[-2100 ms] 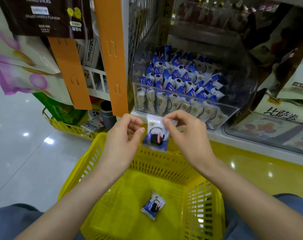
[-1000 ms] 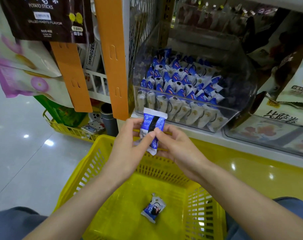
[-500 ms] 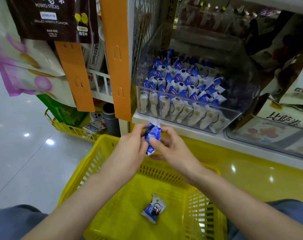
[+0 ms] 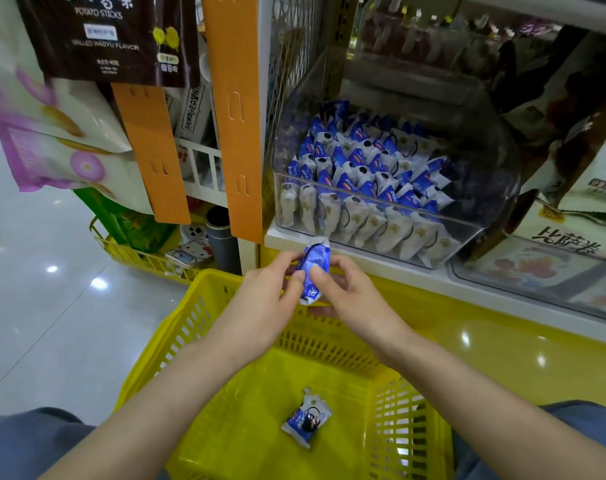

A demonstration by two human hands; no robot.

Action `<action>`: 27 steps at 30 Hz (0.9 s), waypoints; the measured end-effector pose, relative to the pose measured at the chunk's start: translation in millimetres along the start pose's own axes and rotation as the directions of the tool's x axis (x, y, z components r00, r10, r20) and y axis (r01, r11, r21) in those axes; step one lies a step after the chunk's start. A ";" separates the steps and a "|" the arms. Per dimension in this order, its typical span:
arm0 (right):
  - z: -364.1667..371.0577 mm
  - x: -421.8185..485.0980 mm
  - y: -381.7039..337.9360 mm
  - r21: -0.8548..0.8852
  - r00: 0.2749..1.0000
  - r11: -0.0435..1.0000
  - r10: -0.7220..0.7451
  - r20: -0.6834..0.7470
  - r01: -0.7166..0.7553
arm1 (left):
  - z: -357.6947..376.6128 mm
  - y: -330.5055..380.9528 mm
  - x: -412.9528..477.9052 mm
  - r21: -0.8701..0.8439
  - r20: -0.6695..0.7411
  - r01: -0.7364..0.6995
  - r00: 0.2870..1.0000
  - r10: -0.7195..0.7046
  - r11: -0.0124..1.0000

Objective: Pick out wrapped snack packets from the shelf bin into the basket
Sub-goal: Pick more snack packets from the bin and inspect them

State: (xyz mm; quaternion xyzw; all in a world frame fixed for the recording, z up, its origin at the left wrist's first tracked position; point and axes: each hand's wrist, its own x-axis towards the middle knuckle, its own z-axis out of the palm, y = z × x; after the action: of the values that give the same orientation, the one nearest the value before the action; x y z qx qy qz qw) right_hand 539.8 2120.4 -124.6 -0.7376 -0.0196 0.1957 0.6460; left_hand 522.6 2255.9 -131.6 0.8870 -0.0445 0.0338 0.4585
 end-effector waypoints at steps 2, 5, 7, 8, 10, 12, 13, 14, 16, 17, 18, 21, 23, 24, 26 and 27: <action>-1.7 2.3 1.0 0.023 0.999 1.000 -0.002 -0.038 0.002 | 2.2 2.2 -1.8 -0.069 0.039 0.019 0.999 -0.017 0.997; -1.1 4.1 3.0 -0.031 0.994 0.999 -0.030 -0.108 0.027 | 2.5 4.5 0.6 -0.317 0.073 0.117 0.992 -0.098 0.941; -1.7 5.1 0.5 -0.079 0.983 0.992 -0.107 -0.151 0.096 | 2.5 8.9 4.2 -0.511 0.149 0.224 0.974 -0.171 0.830; -3.4 6.1 -1.3 -0.113 0.976 0.986 -0.141 -0.168 0.123 | 2.3 11.4 6.0 -0.588 0.188 0.278 0.960 -0.206 0.760; -9.3 8.3 -4.2 -0.252 0.964 0.957 -0.194 -0.180 0.145 | 1.5 15.5 9.0 -0.683 0.254 0.356 0.934 -0.250 0.637; -12.7 7.3 -7.1 -0.440 0.950 0.881 -0.268 -0.158 0.175 | 1.8 18.3 10.3 -0.704 0.301 0.393 0.920 -0.252 0.592; -13.2 5.7 -7.7 -0.516 0.941 0.833 -0.309 -0.136 0.199 | 2.9 19.4 10.0 -0.695 0.300 0.389 0.921 -0.247 0.605; -13.7 3.9 -8.0 -0.583 0.932 0.782 -0.346 -0.108 0.222 | 3.9 20.5 9.0 -0.679 0.280 0.370 0.929 -0.242 0.633; -15.2 0.2 -11.6 -0.667 0.914 0.695 -0.402 -0.050 0.269 | 4.8 23.2 7.9 -0.662 0.216 0.314 0.949 -0.228 0.681; -17.0 -1.0 -14.6 -0.670 0.909 0.683 -0.415 -0.028 0.291 | 4.5 25.1 8.1 -0.669 0.185 0.288 0.957 -0.222 0.685; -19.5 -1.9 -18.7 -0.654 0.907 0.690 -0.422 -0.015 0.310 | 3.4 26.9 9.2 -0.686 0.159 0.266 0.963 -0.217 0.677; -26.2 -3.1 -33.0 -0.569 0.891 0.750 -0.450 -0.064 0.338 | -1.0 32.4 15.2 -0.735 0.099 0.203 0.976 -0.195 0.647; -29.3 -4.7 -41.9 -0.516 0.878 0.778 -0.468 -0.098 0.358 | -3.5 36.5 18.7 -0.745 0.072 0.154 0.986 -0.152 0.649; -31.7 -5.6 -47.5 -0.498 0.876 0.784 -0.474 -0.093 0.372 | -4.8 38.0 20.8 -0.755 0.057 0.132 0.989 -0.137 0.642; -40.1 -4.9 -63.4 -0.518 0.863 0.755 -0.501 -0.059 0.402 | -7.3 40.4 26.9 -0.769 0.021 0.098 0.991 -0.129 0.631; -47.4 -1.5 -72.8 -0.555 0.851 0.724 -0.522 -0.052 0.410 | -8.1 41.4 30.8 -0.775 0.011 0.092 0.991 -0.132 0.625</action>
State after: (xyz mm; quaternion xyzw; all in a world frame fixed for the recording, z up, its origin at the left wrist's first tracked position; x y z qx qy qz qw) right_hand 569.6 2087.1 -50.1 -0.8718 -0.1913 -0.0636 0.4465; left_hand 548.4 2237.2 -90.3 0.6046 0.0111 0.0037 0.7965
